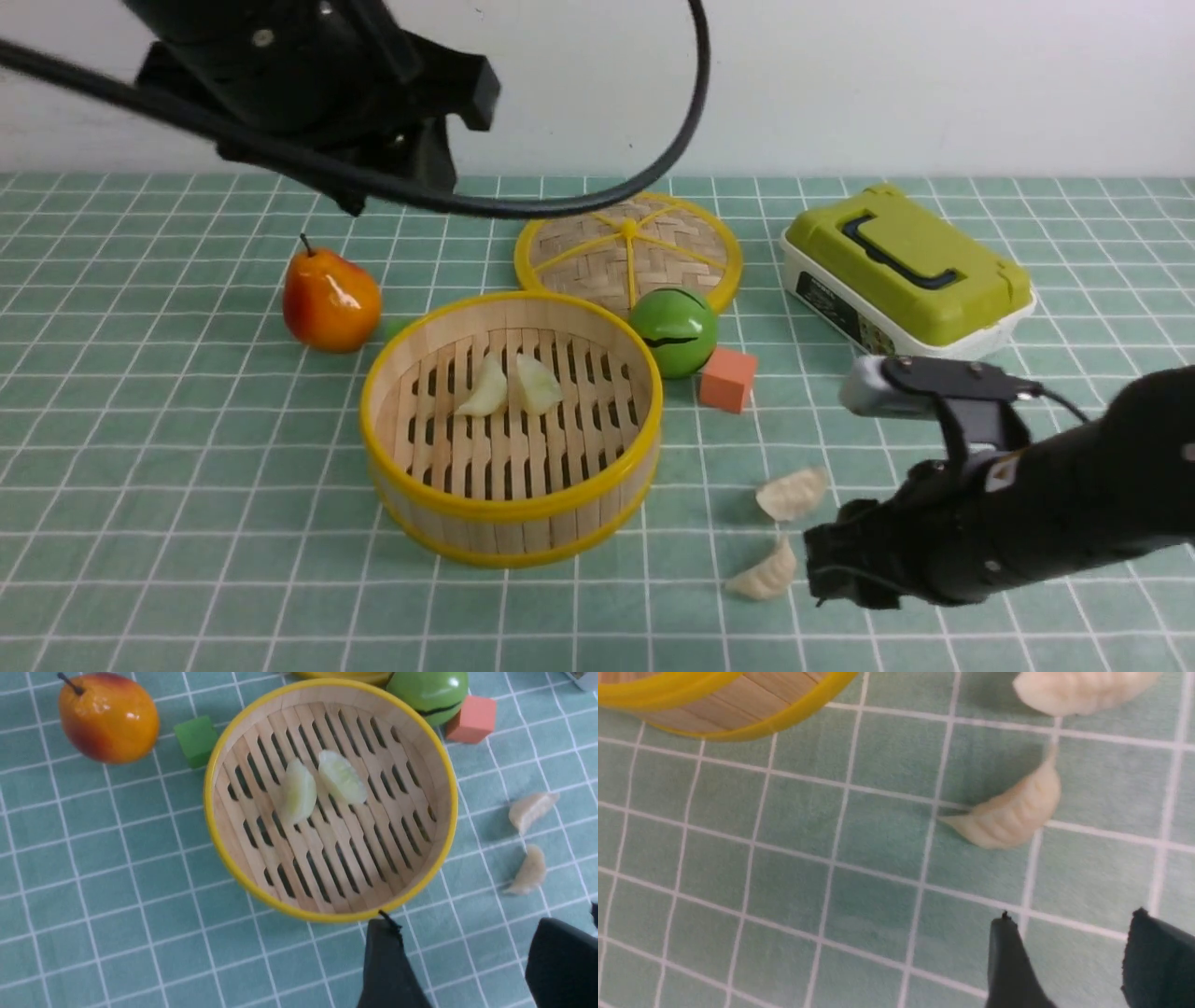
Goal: Put the dumplings into the steamer on the table with the blue tablecloth.
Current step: 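Reach for and grasp a dumpling lying on the table beside the steamer, then place the dumpling in the bamboo steamer basket with the right gripper, then reach for and grasp a dumpling lying on the table beside the steamer, then place the dumpling in the bamboo steamer basket with the right gripper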
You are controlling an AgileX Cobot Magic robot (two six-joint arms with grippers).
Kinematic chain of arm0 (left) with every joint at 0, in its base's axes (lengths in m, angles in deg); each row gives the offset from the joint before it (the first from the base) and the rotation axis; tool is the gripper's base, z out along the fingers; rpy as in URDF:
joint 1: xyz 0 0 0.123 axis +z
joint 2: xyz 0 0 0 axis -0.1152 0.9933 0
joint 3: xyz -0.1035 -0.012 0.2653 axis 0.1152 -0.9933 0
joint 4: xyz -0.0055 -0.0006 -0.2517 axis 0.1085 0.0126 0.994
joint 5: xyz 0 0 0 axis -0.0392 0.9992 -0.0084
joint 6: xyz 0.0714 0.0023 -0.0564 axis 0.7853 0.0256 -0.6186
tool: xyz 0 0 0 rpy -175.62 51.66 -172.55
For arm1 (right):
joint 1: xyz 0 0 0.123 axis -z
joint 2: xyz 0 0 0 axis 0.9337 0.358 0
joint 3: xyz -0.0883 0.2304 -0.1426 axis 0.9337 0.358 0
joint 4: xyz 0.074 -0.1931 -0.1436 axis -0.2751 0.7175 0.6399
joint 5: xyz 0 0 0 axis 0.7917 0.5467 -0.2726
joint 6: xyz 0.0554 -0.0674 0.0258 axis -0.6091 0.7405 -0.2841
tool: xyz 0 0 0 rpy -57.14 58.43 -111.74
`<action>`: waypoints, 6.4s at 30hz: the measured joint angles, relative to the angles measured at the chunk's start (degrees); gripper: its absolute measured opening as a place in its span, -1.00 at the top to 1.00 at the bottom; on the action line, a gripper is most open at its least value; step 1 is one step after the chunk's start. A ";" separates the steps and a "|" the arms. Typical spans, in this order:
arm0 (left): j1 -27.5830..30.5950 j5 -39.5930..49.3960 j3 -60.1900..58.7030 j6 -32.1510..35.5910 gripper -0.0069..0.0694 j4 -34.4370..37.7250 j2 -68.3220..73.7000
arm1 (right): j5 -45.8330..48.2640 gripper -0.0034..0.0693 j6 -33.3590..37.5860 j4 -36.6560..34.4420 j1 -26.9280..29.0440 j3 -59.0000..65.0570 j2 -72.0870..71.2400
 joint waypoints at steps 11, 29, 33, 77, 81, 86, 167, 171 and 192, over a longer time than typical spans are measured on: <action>0.00 -10.80 -31.97 0.00 -0.21 -0.90 -32.90 | -11.77 -0.03 -7.25 -3.03 -2.08 -2.99 11.31; 0.00 -14.72 -64.34 -3.45 -0.21 -12.14 -58.68 | -10.03 0.35 -6.16 -2.98 -2.69 -7.28 16.88; 0.00 -15.36 -65.95 -4.96 -0.21 -13.30 -60.71 | -5.82 0.37 -1.66 -2.75 -2.62 -7.68 15.43; 0.00 -32.08 -77.26 -9.10 0.86 -14.60 -77.05 | 36.90 -0.44 -14.71 30.24 -7.20 -65.42 25.78; 0.00 -32.54 -77.26 -9.10 0.86 -14.60 -77.05 | 36.11 -0.44 -22.86 37.31 -4.28 -50.93 21.15; 0.00 -32.61 -77.26 -9.10 0.86 -14.60 -77.05 | 20.19 -0.45 -33.78 36.78 -4.27 -32.45 19.17; 0.00 -32.92 -77.34 -9.10 0.80 -15.70 -77.05 | 24.35 -0.15 8.62 18.57 -2.84 -41.56 23.47; 0.00 -32.92 -77.34 -9.10 0.80 -15.83 -77.05 | 19.10 -0.29 7.73 16.89 -3.23 -40.59 28.83; 0.00 -32.87 -77.34 -9.10 0.75 -15.90 -77.05 | 23.25 0.39 0.40 15.99 -4.11 -47.55 23.81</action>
